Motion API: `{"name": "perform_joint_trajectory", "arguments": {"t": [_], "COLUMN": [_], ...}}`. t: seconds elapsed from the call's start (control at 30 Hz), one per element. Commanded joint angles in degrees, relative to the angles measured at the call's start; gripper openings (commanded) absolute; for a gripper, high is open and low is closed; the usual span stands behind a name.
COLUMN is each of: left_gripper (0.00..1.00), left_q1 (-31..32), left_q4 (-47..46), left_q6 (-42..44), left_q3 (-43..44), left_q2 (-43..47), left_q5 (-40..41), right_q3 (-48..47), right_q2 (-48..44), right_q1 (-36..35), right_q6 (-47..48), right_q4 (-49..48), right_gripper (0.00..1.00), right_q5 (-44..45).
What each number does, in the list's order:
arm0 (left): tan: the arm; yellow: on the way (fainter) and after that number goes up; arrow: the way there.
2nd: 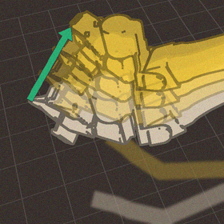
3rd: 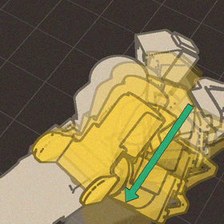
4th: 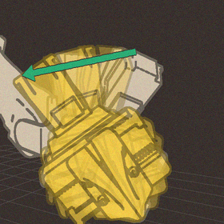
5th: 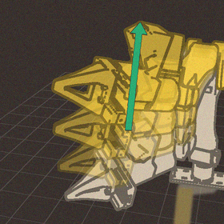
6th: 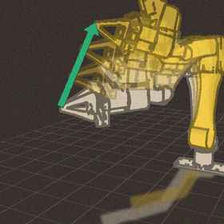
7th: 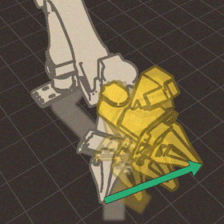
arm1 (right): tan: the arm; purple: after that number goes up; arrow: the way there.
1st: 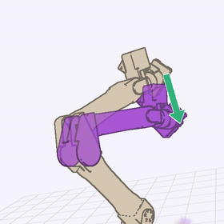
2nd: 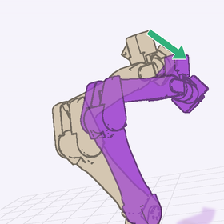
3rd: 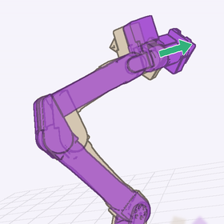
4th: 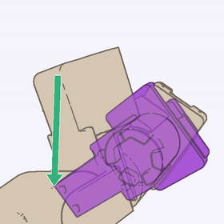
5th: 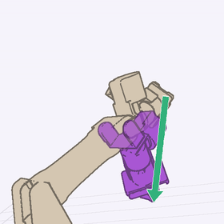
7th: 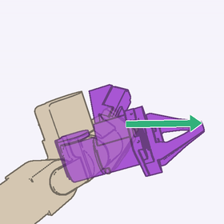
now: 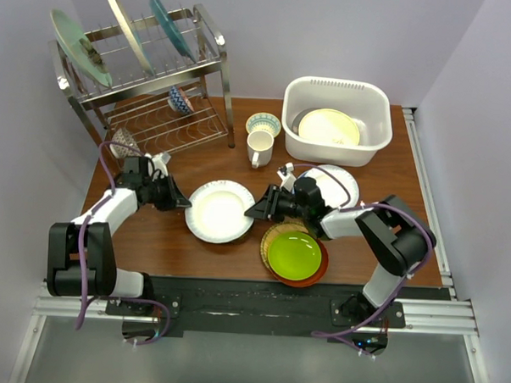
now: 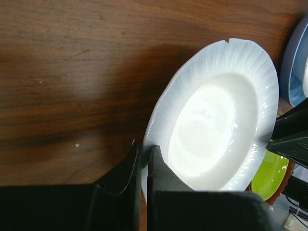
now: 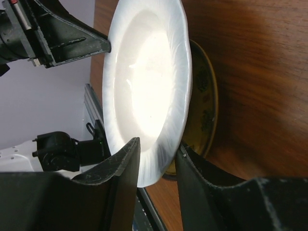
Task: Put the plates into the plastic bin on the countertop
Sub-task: Pick up the plate at the center of the board.
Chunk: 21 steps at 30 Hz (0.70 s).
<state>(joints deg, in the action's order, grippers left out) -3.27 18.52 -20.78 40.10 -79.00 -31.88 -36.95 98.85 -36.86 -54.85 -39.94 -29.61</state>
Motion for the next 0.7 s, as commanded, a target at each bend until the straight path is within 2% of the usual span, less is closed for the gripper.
{"name": "perform_joint_trajectory", "arguments": {"t": [0.0,0.2,0.23,0.3,0.4,0.53,0.6,0.67], "left_gripper": [0.00,0.00,0.00,0.00,0.00,0.01,0.07,0.24], "left_q1": [2.12,2.83,4.22,4.23,4.23,4.23,4.23,4.23], "left_q4": [-1.21,-2.44,-2.35,-2.26,-2.00,-1.74,-1.65,-1.56], "left_q6": [1.00,1.18,1.18,1.18,1.26,1.53,1.53,1.61], "left_q3": [-0.98,-1.25,-1.25,-1.16,-0.99,-0.72,-0.63,-0.55], "left_q2": [0.96,1.13,1.22,1.39,2.01,3.15,4.03,4.82], "left_q5": [-6.00,-8.81,-8.73,-8.82,-8.11,-6.89,-6.62,-6.18], "right_q3": [-0.93,-1.28,-1.28,-1.20,-0.49,-0.40,-0.40,-0.40], "right_q2": [1.08,2.05,2.05,1.79,0.48,-2.51,-3.83,-5.77], "right_q1": [-2.78,-3.57,-3.57,-3.66,-3.66,-3.66,-3.66,-3.66], "right_q6": [-4.03,-4.74,-4.74,-4.74,-4.48,-2.11,-0.79,-0.08], "right_q4": [-15.25,-16.04,-16.04,-16.04,-15.78,-12.01,-9.55,-7.26], "right_gripper": [0.36,0.26,0.23,0.10,0.00,0.00,0.00,0.00], "right_q5": [-4.06,-3.44,-3.35,-3.35,-2.39,-1.07,-0.37,0.33]}}
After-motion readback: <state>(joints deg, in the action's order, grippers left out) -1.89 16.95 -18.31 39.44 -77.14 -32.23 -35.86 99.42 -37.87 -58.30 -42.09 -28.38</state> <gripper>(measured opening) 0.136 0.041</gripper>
